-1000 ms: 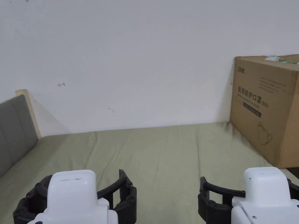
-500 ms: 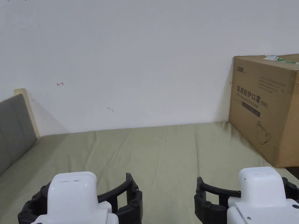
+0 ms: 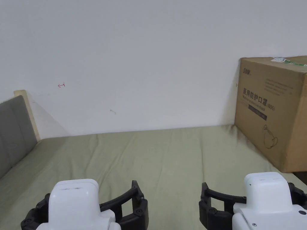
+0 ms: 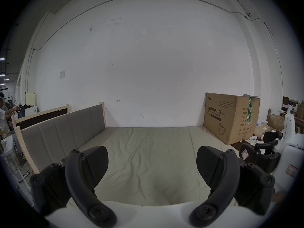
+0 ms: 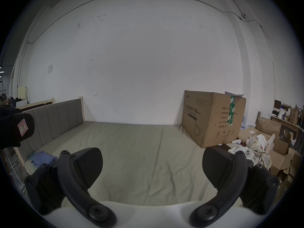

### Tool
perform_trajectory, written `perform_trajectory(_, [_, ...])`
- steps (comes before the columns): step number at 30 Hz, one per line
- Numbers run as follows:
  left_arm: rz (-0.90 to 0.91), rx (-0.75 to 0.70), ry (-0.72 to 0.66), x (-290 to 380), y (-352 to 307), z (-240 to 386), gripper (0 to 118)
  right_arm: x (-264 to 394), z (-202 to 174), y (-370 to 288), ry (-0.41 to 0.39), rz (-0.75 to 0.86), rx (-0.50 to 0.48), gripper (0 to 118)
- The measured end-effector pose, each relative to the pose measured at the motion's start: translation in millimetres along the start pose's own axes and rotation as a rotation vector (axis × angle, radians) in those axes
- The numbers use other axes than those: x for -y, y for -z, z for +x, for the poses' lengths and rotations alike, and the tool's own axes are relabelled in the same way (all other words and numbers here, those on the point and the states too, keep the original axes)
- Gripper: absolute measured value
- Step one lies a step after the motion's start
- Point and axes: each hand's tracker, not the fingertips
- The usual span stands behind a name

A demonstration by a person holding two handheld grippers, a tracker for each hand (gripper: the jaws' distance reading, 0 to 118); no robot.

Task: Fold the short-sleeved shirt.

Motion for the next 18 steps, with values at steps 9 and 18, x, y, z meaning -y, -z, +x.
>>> perform_trajectory(9, [0.006, 0.039, 0.02, 2.1, -1.9, 1.2, 111, 0.9, -0.6, 0.5, 0.002, -0.006, -0.004, 118])
perform_trajectory(18, [0.009, 0.009, 0.031, 2.7, -0.7, 2.6, 111, 0.8, -0.4, -0.1, 0.007, -0.004, -0.003, 118])
